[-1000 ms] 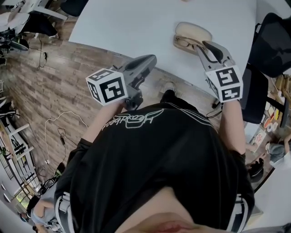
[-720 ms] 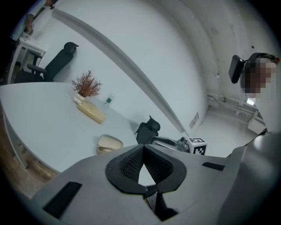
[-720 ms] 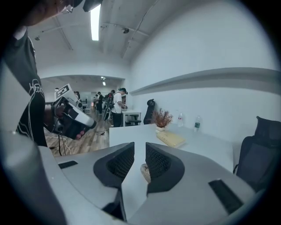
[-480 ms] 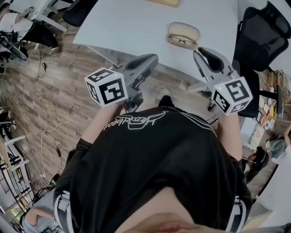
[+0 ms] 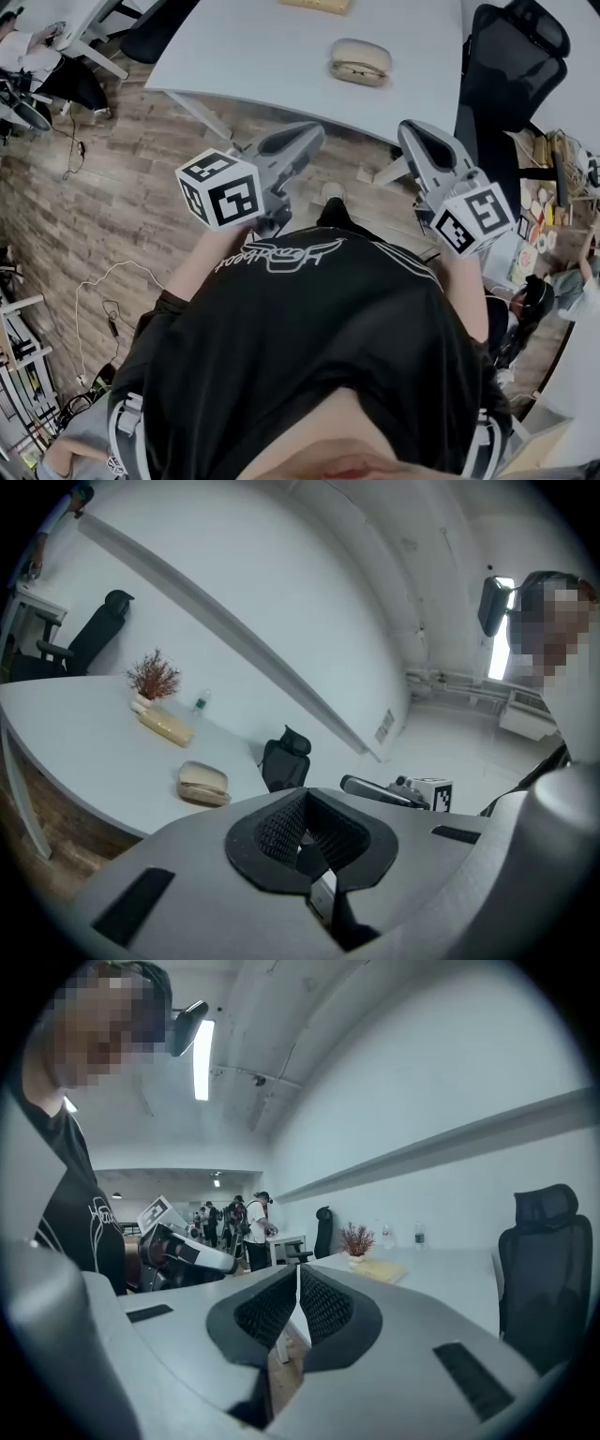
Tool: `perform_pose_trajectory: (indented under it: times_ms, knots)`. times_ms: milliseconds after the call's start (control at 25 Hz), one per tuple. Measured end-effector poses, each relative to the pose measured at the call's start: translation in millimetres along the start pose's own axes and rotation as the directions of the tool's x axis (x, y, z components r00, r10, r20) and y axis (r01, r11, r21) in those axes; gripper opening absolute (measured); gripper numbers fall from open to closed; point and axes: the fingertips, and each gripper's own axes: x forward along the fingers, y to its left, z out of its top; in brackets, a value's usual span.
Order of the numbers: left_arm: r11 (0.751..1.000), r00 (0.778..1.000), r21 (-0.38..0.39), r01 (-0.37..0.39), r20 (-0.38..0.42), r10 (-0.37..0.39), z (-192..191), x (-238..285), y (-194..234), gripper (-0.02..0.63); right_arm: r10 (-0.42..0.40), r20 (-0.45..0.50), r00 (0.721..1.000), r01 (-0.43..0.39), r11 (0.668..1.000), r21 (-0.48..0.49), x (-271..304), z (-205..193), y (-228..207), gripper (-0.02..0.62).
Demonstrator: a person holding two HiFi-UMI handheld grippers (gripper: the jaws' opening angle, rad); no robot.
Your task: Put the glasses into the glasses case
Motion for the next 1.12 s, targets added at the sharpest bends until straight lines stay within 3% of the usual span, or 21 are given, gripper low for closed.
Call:
perform_pose_trajectory:
  times_ms: [320, 680, 1120]
  knots:
    - [1.0, 1.0, 0.021, 0.019, -0.023, -0.018, -22, -20, -25, 0.006, 0.049, -0.014, 0.999, -0.048, 0.995, 0.088, -17, -19, 46, 0.009]
    - [0.999, 0.998, -0.032, 0.034, -0.051, -0.035, -48, -28, -33, 0.006, 0.098, -0.052, 0.994, -0.088, 0.98, 0.178, -27, -49, 75, 0.009]
    - [0.997, 0.996, -0.067, 0.029, -0.086, -0.035, -66, -29, -30, 0.005, 0.104, -0.082, 0.991, -0.084, 0.972, 0.22, -26, -65, 81, 0.008]
